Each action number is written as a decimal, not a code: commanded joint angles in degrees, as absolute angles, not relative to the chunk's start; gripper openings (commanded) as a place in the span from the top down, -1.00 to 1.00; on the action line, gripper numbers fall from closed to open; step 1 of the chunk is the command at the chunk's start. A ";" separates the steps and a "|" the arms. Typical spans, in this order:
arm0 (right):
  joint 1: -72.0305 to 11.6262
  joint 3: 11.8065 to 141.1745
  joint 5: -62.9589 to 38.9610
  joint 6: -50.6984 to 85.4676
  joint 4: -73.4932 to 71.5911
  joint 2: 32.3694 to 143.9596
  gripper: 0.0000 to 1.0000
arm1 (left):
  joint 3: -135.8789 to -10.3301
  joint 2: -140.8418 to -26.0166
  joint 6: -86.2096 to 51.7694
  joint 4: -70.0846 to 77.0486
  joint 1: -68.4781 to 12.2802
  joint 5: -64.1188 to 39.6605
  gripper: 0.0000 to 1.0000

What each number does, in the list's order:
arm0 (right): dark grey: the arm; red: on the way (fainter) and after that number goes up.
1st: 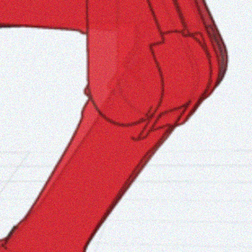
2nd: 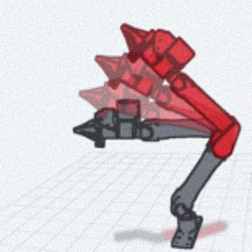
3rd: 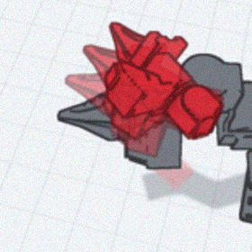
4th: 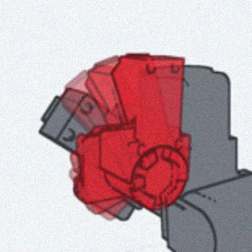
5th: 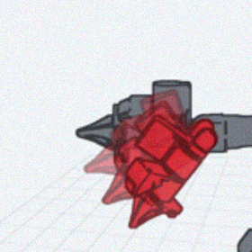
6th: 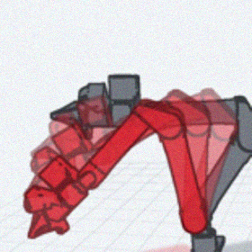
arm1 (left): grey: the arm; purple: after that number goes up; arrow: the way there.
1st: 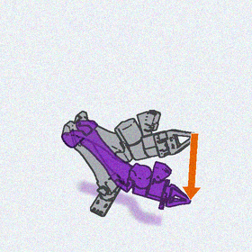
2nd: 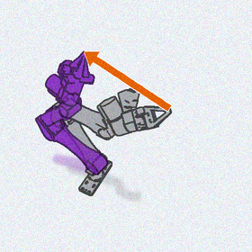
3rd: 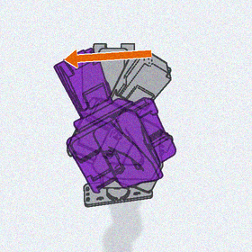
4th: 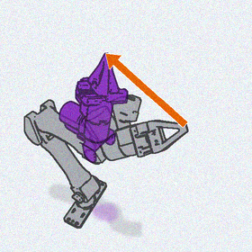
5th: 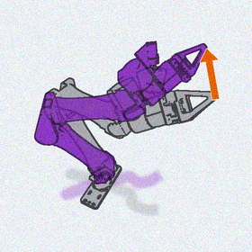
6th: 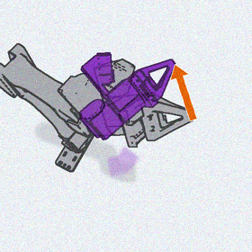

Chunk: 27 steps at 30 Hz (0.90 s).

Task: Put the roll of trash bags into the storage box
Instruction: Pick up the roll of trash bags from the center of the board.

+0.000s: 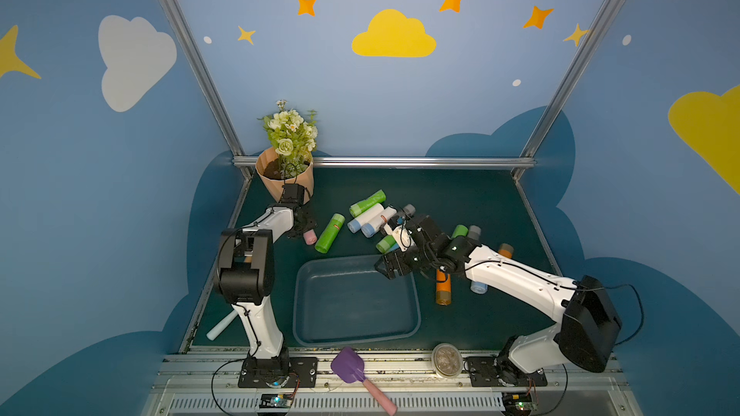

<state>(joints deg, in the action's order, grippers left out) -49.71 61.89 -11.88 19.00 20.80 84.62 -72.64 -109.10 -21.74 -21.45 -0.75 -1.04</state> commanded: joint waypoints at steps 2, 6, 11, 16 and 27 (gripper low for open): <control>-50.03 63.31 -13.17 17.83 21.27 85.89 -0.94 | -74.43 -110.38 -22.21 -24.33 -0.45 -1.54 -0.15; -50.01 63.28 -13.62 17.48 21.65 86.51 -0.93 | -75.96 -111.91 -22.25 -26.46 -0.44 -1.82 -0.11; -50.06 64.00 -13.62 16.62 21.97 86.93 -0.93 | -76.59 -112.46 -22.17 -27.43 -0.45 -1.67 0.03; -50.02 65.43 -13.91 15.94 23.04 87.47 -0.94 | -75.91 -110.91 -21.53 -26.78 -0.49 -1.89 0.26; -49.48 61.41 -10.76 18.61 24.43 80.02 -0.94 | -70.93 -100.37 -20.81 -25.24 -0.61 3.93 0.40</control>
<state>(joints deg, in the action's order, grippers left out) -49.65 62.50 -11.42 17.23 23.33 83.77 -71.05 -104.73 -21.71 -25.10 -0.75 1.02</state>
